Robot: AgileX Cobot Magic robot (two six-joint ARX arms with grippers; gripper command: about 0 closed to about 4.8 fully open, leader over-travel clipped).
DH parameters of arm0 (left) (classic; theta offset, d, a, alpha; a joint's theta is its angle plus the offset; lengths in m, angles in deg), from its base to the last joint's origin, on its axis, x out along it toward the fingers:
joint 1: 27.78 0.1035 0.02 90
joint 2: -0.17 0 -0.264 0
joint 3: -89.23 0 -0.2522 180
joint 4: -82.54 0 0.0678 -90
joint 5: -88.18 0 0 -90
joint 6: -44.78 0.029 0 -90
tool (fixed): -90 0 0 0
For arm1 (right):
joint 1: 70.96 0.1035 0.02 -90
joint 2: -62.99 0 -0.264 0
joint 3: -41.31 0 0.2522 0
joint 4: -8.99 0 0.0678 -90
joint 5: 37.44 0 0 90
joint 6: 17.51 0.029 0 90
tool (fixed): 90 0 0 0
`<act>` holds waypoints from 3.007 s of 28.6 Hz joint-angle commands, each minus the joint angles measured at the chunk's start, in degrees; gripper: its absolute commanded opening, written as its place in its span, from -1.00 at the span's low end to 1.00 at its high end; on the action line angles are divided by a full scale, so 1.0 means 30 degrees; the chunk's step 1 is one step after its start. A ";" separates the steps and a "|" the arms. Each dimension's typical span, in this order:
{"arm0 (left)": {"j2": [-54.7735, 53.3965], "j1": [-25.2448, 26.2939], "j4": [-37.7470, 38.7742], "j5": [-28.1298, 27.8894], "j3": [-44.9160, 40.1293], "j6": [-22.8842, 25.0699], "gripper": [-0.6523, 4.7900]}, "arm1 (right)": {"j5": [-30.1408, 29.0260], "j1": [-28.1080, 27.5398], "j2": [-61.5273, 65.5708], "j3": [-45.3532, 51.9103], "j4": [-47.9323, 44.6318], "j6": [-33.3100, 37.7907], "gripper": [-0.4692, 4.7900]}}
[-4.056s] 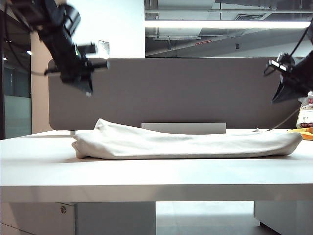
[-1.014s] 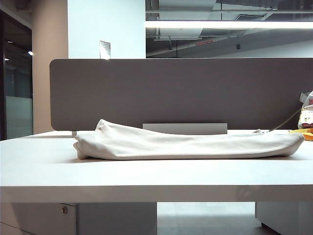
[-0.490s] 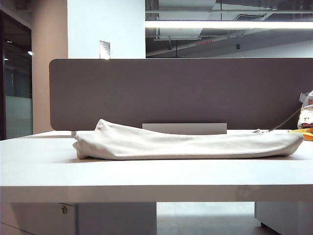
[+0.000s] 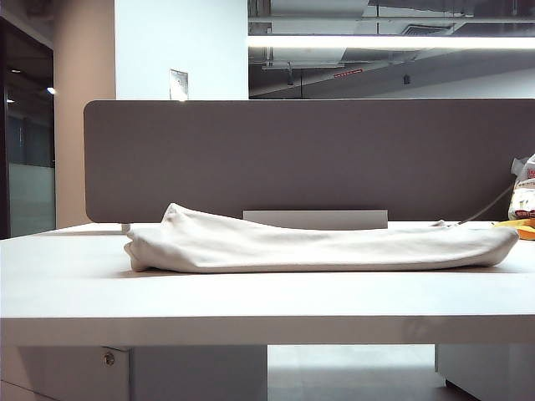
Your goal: Fold the bottom side of the T-shirt horizontally towards the center, about one-third of the way, then fold the sleeve back towards the center, creating a straight line along the edge of the T-shirt, and finally fold the bottom of the T-shirt up towards the top, creating a neat rectangle.
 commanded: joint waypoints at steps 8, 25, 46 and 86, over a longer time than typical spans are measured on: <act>-0.0007 -0.0007 0.0073 0.0044 -0.0080 -0.0138 -0.78 | -0.0036 0.0007 -0.0015 -0.0051 -0.0270 0.0007 -0.84; -0.0015 -0.0007 0.0073 0.0036 -0.0080 -0.0138 -0.78 | 0.0386 0.0029 -0.0029 -0.0044 -0.0568 -0.1202 -0.84; -0.0015 0.0000 0.0073 0.0044 -0.0080 -0.0138 -0.78 | 0.6105 0.2361 -0.6156 0.3796 -0.7395 -0.3096 -0.84; -0.0015 0.0000 0.0080 0.0044 -0.0080 -0.0138 -0.78 | 0.8597 0.2404 -0.9158 0.3949 -0.1501 -0.4998 -0.84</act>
